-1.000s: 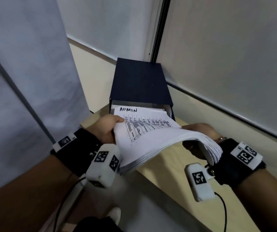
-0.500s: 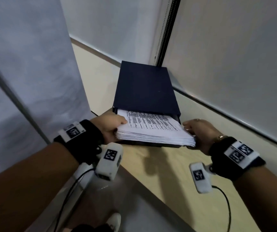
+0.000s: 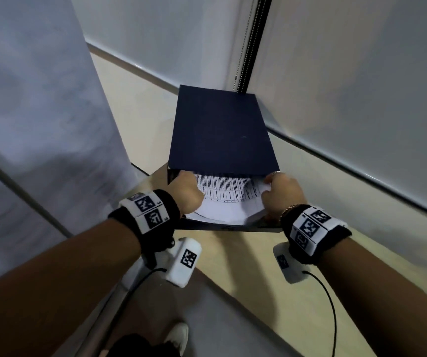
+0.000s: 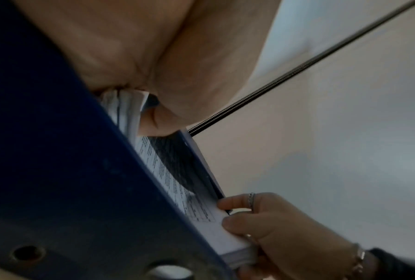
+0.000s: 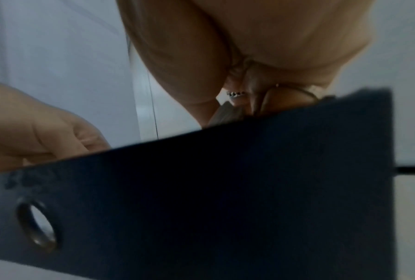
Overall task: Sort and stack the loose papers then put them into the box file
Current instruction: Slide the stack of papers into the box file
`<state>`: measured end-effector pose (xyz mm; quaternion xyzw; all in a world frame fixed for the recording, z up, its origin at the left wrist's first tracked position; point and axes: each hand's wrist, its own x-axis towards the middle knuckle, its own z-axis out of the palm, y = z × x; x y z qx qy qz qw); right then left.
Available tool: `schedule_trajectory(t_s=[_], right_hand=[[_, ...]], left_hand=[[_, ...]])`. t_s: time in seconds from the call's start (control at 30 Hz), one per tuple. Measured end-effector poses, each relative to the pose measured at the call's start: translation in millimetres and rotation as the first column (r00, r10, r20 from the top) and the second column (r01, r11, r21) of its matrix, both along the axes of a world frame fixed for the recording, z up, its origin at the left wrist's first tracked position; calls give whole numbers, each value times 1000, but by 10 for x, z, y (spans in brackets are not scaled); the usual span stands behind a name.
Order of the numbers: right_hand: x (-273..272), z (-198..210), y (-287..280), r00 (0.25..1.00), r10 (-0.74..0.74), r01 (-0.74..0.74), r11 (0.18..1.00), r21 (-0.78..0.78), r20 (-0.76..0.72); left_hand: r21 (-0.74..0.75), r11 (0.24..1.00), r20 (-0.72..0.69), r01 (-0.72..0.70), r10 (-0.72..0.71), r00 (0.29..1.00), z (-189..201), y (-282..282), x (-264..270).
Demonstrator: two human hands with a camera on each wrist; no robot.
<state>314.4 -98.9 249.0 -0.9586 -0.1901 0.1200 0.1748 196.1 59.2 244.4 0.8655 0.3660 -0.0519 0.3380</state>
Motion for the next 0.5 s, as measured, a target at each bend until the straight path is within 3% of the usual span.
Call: schedule_trajectory(t_s=[0.2,0.33,0.5], right_hand=[[-8,44,-163,985,153,-134,970,-201,80],[-38,51,-197,968,229,-197,948,-251,105],[-23,75,-289,927,282,-223,944,-242,249]], left_hand=[[276,934,-138,226,-194,971,-62,61,-82],[417,847,-203,330,-268,942,-8,99,-139],[463,844,-143,269,-229,963,108,45,-164]])
